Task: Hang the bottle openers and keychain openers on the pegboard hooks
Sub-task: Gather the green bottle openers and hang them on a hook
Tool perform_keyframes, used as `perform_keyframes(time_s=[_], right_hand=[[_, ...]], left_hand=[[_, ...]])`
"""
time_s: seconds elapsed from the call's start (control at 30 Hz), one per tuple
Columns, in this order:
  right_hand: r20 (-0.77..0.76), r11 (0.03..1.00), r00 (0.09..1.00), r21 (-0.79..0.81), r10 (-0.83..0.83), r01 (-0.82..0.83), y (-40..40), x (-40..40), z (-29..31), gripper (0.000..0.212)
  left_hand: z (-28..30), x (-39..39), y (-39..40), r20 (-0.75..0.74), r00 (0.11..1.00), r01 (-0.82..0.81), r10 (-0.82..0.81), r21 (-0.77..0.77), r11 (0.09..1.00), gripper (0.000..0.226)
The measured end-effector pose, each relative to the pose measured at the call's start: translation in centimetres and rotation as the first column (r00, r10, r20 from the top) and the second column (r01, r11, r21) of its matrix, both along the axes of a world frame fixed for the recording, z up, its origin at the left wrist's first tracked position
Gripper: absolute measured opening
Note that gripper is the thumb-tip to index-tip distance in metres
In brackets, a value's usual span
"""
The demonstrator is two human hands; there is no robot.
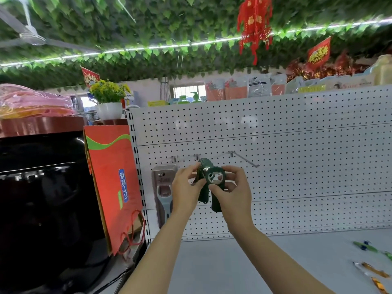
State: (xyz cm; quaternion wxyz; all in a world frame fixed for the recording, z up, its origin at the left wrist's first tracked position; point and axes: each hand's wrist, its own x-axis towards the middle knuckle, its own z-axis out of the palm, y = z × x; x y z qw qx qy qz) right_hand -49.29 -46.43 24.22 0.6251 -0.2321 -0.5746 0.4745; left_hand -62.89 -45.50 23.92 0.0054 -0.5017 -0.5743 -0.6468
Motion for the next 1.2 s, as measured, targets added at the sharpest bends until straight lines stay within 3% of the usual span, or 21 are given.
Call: perform_keyframes(time_s=[0.3,0.83,1.07,1.2], right_hand=[[-0.015,0.999,0.999,-0.018,-0.035,0.035,2.0,-2.5,-0.3,0.046],[0.201,0.989,0.969,0.05,-0.144,0.137,5.3,-4.5,-0.5,0.044],[0.311,0.946,0.901,0.218,-0.301,0.241,5.9,-3.8,-1.5,0.047],[0.404,0.879,0.803,0.38,-0.438,0.288,6.4,-1.5,-2.9,0.049]], left_hand=[[0.8,-0.6,-3.1,-0.411,0.909,0.056,-0.069,-0.042,0.998,0.067],[0.8,-1.2,-1.0,-0.414,0.906,-0.003,-0.086,-0.209,0.978,0.06],[0.4,-1.4,-1.4,-0.487,0.873,-0.076,-0.036,-0.208,0.975,0.057],[-0.9,-0.8,-2.3,-0.54,0.841,-0.171,0.035,-0.204,0.964,0.059]])
